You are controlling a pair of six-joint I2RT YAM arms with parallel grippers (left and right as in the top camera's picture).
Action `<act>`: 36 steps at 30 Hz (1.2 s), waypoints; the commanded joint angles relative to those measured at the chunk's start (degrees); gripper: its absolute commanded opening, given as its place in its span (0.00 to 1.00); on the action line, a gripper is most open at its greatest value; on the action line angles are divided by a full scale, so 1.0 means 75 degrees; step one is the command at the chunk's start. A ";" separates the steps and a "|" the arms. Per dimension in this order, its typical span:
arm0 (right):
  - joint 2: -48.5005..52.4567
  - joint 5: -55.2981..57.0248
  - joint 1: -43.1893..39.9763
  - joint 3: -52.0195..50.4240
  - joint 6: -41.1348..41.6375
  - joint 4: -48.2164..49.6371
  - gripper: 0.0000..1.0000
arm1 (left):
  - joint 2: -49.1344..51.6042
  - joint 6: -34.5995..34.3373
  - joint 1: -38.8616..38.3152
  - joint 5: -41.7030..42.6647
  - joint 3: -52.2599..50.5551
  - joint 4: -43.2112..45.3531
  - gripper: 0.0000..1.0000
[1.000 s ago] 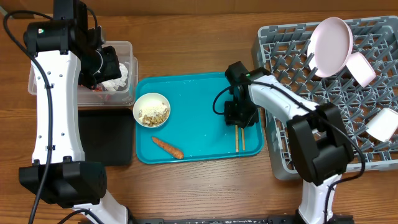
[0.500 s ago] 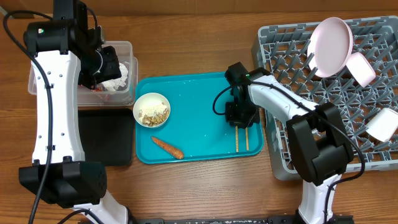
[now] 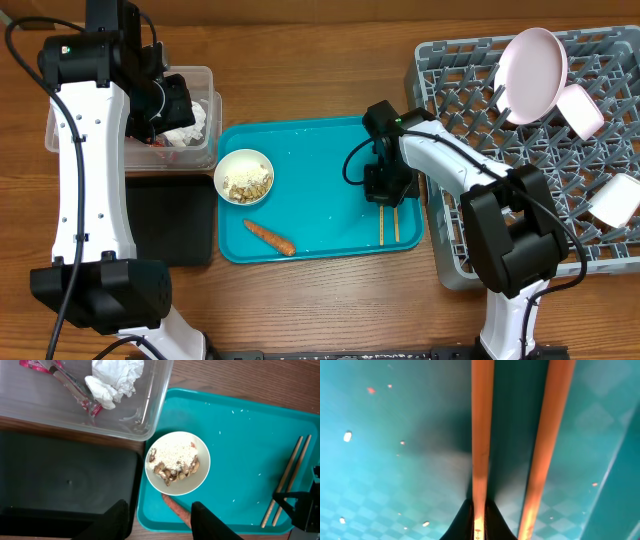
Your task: Sort waste into correct bins and load items into the dishwasher
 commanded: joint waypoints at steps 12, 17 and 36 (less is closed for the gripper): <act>-0.2550 0.1518 -0.0810 0.1011 -0.1568 -0.1142 0.04 | -0.0187 -0.0131 0.0041 0.0000 0.0108 -0.0035 0.44; -0.2617 0.1515 -0.1894 0.0947 -0.2285 -0.1617 0.04 | -0.0187 -0.0134 0.0041 0.0003 0.0108 -0.0035 0.44; -0.2597 0.1166 -0.2378 -0.0449 -0.2669 -0.1521 0.04 | -0.0187 -0.0134 0.0041 0.0000 0.0108 -0.0041 0.44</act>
